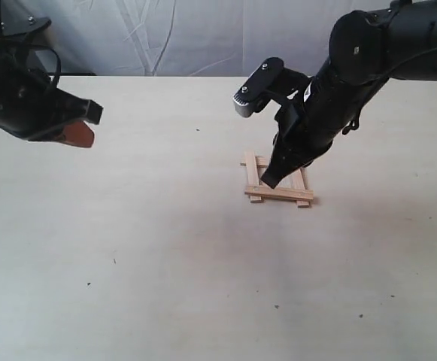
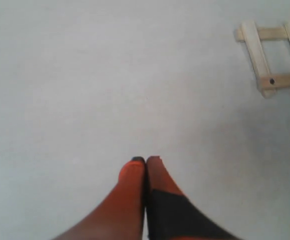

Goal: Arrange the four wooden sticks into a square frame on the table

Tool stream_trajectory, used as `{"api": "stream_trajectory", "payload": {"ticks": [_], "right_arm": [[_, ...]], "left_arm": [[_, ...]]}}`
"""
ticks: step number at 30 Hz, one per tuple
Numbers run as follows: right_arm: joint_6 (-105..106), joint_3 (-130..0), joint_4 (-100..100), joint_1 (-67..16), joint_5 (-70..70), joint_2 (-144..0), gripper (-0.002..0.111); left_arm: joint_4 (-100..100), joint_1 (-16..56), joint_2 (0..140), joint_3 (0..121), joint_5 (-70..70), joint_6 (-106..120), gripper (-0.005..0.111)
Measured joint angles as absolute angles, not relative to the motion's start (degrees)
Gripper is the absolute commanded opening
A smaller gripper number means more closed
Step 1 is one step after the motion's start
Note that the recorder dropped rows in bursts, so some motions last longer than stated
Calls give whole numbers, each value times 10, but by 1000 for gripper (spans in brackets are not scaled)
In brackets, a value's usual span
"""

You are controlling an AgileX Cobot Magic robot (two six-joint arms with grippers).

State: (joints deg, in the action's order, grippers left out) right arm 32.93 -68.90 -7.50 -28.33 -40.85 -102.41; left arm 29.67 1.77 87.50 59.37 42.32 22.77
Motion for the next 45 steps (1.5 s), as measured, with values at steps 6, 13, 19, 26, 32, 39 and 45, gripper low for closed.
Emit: {"api": "stream_trajectory", "payload": {"ticks": [6, 13, 19, 26, 32, 39, 45], "right_arm": [[209, -675, -78, -283, -442, -1008, 0], [122, -604, -85, -281, -422, -941, 0], [105, -530, -118, -239, -389, -831, 0], [103, -441, -121, -223, -317, -650, 0], [103, -336, -121, -223, -200, -504, 0], [103, -239, -121, -223, -127, -396, 0], [103, -234, -121, -223, -138, -360, 0]], "left_arm": [[297, 38, 781, 500, 396, 241, 0], [296, 39, 637, 430, 364, 263, 0], [296, 39, 497, 378, 330, 273, 0], [301, 39, 336, 320, 298, 275, 0], [324, 39, 239, 284, 281, 276, 0], [335, 39, 204, 239, 258, 276, 0], [336, 39, 203, 237, 255, 276, 0]]}}
